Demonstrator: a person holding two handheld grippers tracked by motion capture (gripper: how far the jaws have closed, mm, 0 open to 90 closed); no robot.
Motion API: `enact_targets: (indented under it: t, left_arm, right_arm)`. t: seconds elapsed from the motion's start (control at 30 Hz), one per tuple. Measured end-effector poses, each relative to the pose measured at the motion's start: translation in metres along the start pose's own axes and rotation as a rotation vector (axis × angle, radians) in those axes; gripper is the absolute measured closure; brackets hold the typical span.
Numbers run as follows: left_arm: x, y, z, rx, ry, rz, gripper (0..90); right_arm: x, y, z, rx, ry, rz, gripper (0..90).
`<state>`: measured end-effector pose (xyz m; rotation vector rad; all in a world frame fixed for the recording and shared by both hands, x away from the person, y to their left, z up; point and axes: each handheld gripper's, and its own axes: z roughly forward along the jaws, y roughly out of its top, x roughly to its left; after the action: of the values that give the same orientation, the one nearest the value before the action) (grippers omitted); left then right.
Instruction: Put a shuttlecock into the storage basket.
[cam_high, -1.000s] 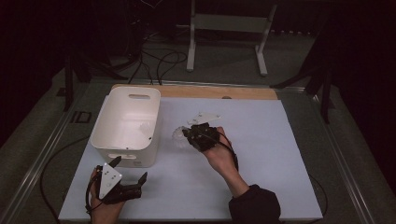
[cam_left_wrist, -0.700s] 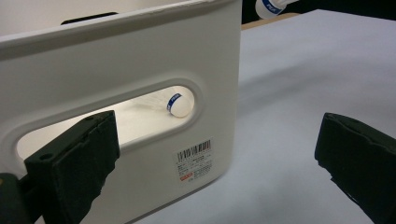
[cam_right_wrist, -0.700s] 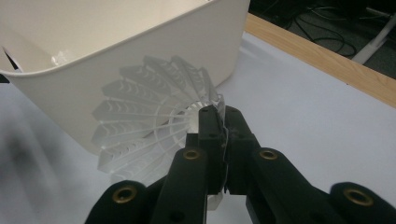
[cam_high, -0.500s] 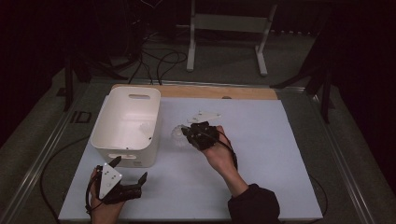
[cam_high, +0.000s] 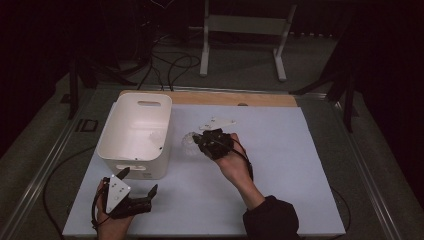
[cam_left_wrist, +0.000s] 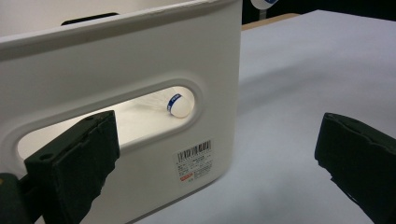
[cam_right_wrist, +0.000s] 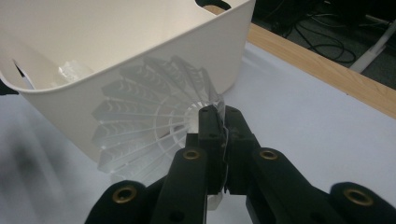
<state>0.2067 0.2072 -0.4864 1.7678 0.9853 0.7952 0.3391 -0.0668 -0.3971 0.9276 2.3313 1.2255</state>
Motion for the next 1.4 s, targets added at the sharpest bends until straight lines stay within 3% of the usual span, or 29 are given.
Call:
enact_targets:
  t: [1.4]
  left_arm:
    - [0.0, 0.0, 0.0, -0.001, 0.0, 0.0, 0.6]
  right_arm:
    - [0.004, 0.015, -0.001, -0.044, 0.02, -0.001, 87.7]
